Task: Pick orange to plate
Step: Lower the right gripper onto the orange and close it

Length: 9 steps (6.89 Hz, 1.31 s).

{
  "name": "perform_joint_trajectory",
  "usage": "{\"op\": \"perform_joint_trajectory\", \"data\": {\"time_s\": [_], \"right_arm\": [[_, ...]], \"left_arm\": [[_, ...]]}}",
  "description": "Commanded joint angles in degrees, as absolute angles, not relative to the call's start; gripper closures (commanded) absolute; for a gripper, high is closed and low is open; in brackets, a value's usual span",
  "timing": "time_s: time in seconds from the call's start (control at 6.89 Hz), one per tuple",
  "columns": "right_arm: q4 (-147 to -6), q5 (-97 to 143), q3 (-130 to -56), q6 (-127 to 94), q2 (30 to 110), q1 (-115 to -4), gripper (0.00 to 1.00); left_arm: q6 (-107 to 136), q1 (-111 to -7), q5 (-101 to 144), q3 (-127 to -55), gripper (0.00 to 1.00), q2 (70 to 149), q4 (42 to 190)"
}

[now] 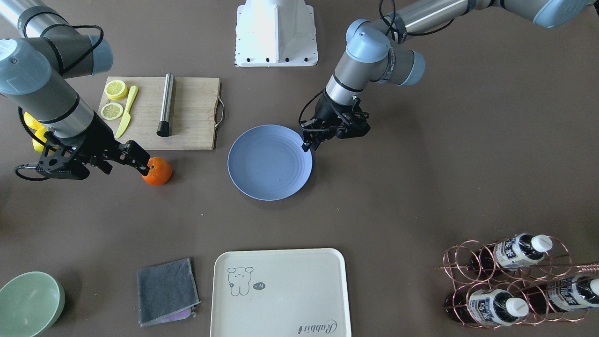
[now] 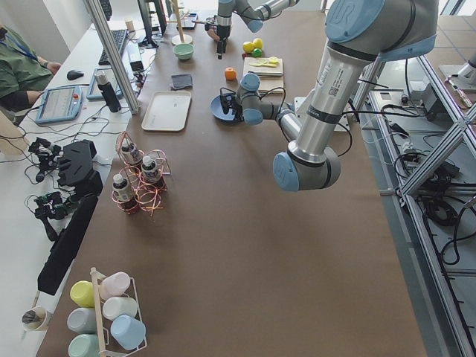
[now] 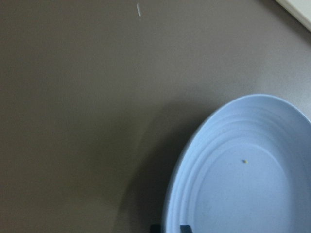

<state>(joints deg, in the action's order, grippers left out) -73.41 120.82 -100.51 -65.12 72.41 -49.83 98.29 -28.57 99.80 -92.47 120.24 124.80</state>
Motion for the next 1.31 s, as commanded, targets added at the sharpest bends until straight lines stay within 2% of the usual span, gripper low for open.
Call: {"op": "perform_joint_trajectory", "data": {"time_s": [0.0,0.29,1.16], "right_arm": [[-73.5,116.7,-100.0,-65.2,72.3,-45.5,0.0],[-73.9,112.9,-99.8,-65.2,72.6,-41.7,0.0],[-73.5,110.4,-95.4,-65.0,72.0,-40.3,0.0]], "left_arm": [[97.1,-33.2,103.0,-92.6,0.02,120.4,124.8],[97.0,-35.4,104.9,-92.6,0.02,120.4,124.8],[97.0,-35.3,104.8,-92.3,0.02,120.3,124.8]]}}
